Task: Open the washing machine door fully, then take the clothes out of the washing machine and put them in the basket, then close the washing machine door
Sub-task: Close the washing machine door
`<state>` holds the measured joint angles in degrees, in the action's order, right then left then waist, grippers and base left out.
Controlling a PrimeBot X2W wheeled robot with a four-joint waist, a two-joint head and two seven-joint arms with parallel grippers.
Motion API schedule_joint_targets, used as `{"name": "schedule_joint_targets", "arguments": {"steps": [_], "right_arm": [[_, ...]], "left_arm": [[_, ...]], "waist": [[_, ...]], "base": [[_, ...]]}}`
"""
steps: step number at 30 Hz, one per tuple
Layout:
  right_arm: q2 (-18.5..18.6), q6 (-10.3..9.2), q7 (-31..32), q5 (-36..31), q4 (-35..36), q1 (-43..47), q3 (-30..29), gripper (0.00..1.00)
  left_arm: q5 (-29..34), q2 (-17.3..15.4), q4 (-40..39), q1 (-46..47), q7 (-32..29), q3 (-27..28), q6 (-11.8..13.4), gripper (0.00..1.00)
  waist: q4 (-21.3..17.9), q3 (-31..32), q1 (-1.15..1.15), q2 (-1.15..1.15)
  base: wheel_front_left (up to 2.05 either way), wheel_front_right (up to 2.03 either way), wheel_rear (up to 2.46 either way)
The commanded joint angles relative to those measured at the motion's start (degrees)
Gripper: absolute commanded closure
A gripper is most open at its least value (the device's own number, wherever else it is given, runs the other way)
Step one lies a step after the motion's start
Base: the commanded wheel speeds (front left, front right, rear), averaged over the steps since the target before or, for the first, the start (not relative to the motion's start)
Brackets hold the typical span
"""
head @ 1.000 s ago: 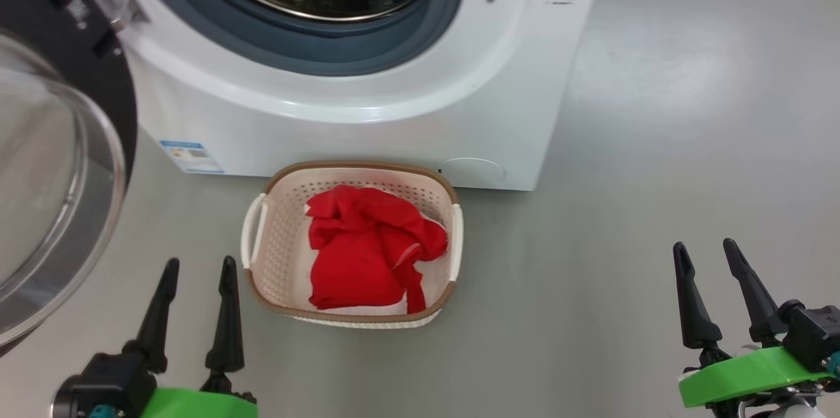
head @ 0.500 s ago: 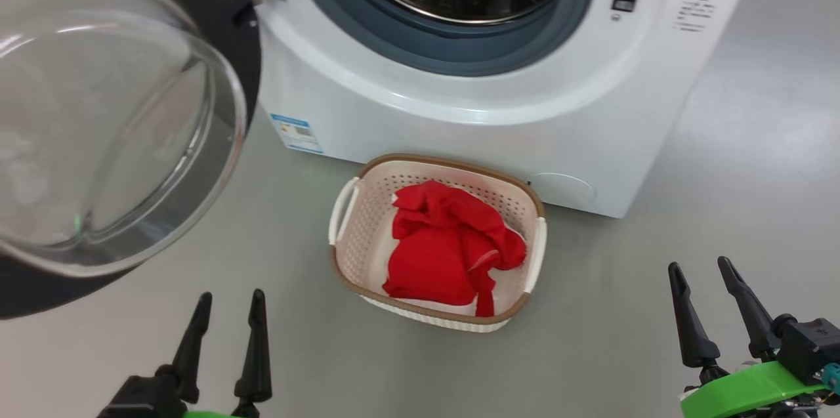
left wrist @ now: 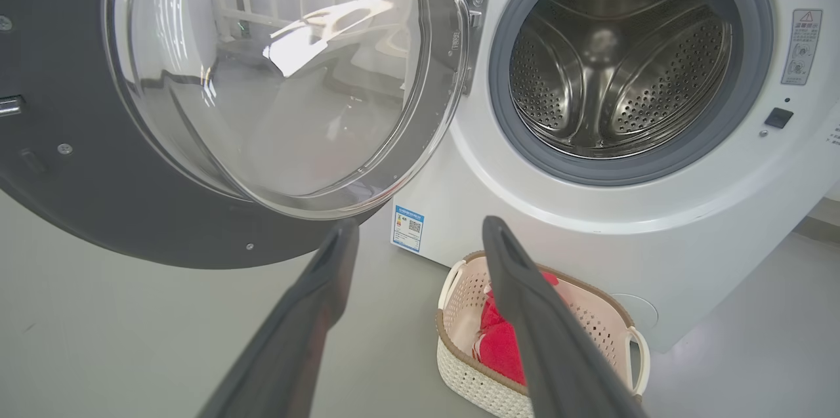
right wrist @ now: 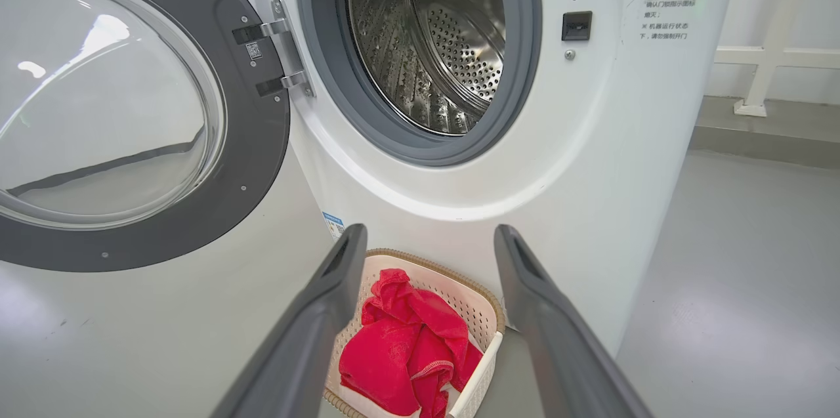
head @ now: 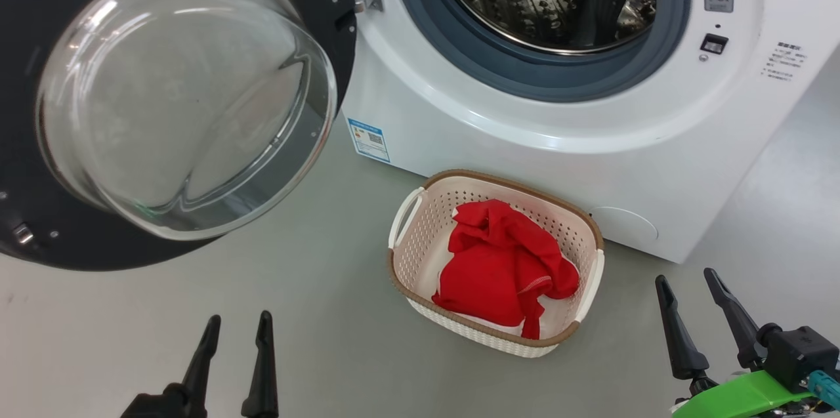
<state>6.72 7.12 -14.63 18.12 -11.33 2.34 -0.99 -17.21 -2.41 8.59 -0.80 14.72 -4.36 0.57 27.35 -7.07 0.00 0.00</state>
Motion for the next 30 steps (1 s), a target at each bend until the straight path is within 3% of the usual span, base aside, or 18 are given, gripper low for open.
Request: {"name": "schedule_joint_targets", "arguments": {"steps": [1, 22, 23, 24, 25, 30], "right_arm": [[0.7, 0.36, -0.4, 0.3, 1.0, 0.6, 1.8, 0.00], [0.8, 0.36, -0.4, 0.8, 0.4, 0.2, 3.5, 0.00], [0.7, 0.36, -0.4, 0.8, 0.4, 0.2, 3.4, 0.00], [0.6, 0.36, -0.4, 0.8, 0.4, 0.2, 3.4, 0.00], [0.5, 0.36, -0.4, 0.7, 0.4, 0.2, 3.3, 0.00], [-0.4, 0.36, -0.4, 0.5, 0.8, 0.6, 3.1, 0.00]], "left_arm": [[-0.6, -0.5, -1.2, 0.1, 0.3, 1.6, 0.5, 0.00], [-2.2, -0.5, -2.6, -0.5, 0.3, 2.0, 0.9, 0.00], [-2.6, -0.5, -2.7, -0.4, 0.3, 2.1, 0.6, 0.20], [-3.0, -0.5, -2.9, -0.2, 0.3, 2.3, 0.4, 0.76], [-3.1, -0.5, -3.3, 0.1, 0.3, 2.5, 0.1, 1.00], [-1.2, -0.5, -7.0, 2.7, 0.3, 6.1, -1.8, 1.00]], "waist": [[1.3, 1.0, 0.00, 0.00], [1.3, 1.2, 0.00, 0.00], [1.3, 1.2, 0.00, 0.00], [1.2, 1.3, 0.00, 0.00], [1.2, 1.4, 0.00, 0.00], [1.0, 1.3, 0.00, 0.00]], "base": [[0.00, 0.00, 0.00], [0.00, 0.00, 0.00], [0.00, 0.00, 0.00], [0.00, 0.00, 0.00], [0.00, 0.00, 0.00], [0.00, 0.00, 0.00]]}}
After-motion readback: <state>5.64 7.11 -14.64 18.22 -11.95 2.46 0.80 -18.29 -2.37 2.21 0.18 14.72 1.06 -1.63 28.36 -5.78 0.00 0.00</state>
